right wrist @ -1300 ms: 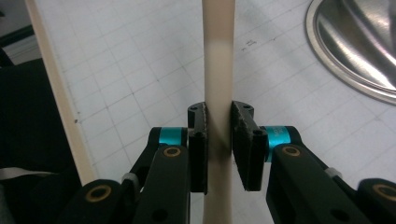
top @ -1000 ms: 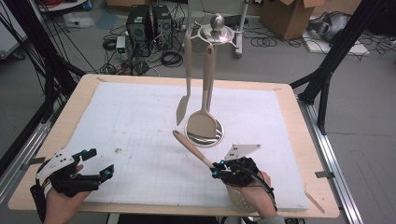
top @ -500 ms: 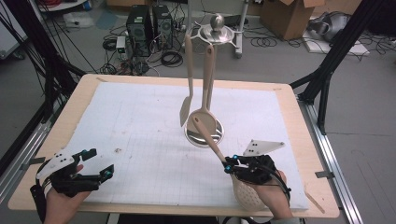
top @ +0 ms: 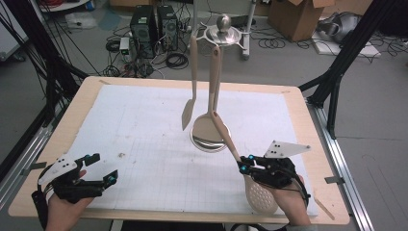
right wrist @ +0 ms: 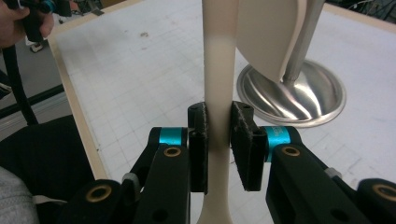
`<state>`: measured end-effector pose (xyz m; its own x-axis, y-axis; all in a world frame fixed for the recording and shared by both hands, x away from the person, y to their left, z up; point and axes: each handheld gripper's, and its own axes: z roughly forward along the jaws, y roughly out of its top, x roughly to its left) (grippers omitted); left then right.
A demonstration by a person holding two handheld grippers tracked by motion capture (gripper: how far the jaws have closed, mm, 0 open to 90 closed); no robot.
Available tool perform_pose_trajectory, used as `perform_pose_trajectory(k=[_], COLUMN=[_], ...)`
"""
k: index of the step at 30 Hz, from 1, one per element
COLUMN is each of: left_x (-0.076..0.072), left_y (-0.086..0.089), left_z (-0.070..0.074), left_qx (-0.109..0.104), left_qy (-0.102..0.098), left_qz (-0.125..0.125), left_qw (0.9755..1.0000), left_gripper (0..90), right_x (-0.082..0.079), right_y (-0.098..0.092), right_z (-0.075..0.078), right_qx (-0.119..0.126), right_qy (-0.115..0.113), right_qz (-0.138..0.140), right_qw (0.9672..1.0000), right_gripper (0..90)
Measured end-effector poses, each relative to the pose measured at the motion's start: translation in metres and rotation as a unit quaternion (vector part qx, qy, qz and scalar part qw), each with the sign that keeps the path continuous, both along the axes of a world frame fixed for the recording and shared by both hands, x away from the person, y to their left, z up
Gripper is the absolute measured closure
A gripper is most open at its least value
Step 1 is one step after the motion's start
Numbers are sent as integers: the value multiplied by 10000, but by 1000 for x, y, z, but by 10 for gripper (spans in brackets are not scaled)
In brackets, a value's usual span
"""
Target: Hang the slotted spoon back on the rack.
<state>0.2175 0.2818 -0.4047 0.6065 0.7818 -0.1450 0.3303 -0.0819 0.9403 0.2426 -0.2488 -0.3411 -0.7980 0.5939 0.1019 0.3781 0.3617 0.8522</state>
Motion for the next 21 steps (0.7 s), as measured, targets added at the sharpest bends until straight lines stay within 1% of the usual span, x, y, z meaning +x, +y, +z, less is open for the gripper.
perform_pose_trajectory(k=[5,10,11,17,18,21], left_x=[0,0,0,0,0,0], left_y=[0,0,0,-1,-1,0], left_z=[0,0,0,0,0,0], left_qx=[-20,-35,-29,-16,-19,-32], left_qy=[-20,-23,-21,-25,-19,-16], left_qz=[-7,-10,-15,-35,-31,-29], left_qw=[10000,10000,10000,10000,10000,10000], left_gripper=[62,61,61,61,62,61], right_x=[0,0,0,0,0,2], right_y=[-8,-15,-16,-25,-26,-29], right_z=[11,23,26,40,42,48], right_qx=[102,116,132,234,264,275], right_qy=[-89,-190,-177,-276,-252,-307], right_qz=[-68,-119,-126,-230,-251,-288], right_qw=[9999,9997,9997,9991,9990,9987], right_gripper=[775,775,775,774,775,774])
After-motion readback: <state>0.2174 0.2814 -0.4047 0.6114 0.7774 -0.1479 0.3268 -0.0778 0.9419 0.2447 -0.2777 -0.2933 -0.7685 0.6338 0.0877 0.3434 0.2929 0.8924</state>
